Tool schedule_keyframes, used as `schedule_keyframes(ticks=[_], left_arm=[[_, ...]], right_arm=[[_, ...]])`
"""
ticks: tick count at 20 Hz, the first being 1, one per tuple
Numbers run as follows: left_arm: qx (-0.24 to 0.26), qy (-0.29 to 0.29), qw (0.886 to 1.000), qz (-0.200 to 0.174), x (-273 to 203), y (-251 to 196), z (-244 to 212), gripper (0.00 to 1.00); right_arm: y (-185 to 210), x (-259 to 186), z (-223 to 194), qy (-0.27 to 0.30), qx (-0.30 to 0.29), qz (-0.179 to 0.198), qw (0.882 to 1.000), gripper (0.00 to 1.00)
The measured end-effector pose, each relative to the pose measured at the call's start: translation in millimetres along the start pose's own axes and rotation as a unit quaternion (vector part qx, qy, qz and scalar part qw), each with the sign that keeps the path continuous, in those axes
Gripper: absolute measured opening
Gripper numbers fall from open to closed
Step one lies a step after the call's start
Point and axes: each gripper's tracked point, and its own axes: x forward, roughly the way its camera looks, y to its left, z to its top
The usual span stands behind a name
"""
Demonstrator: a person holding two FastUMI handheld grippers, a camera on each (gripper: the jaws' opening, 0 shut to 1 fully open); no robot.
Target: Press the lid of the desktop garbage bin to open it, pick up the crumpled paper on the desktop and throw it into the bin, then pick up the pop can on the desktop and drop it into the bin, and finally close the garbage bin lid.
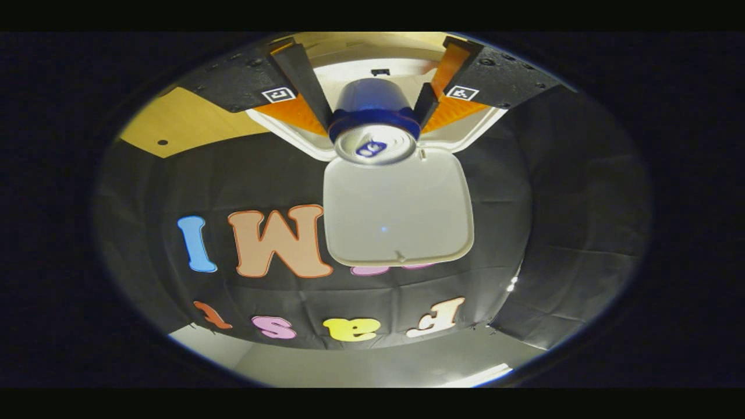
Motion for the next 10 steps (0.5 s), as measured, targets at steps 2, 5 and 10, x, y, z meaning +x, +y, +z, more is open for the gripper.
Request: schedule_keyframes(ticks=[2,5,10], left_arm=[[0.007,-0.026,1.000,-0.004,-4,-4,27,0.89],[-0.003,-0.077,0.997,-0.019,0,-5,93,0.93],[-0.035,-0.126,0.991,0.011,41,33,195,0.93]], right_arm=[[2,-1,4,-0.004,-0.006,0.000,1.000,0.95],[7,-3,8,-0.011,-0.004,0.004,1.000,0.94],[3,-11,7,-0.018,0.004,-0.006,1.000,0.95]])
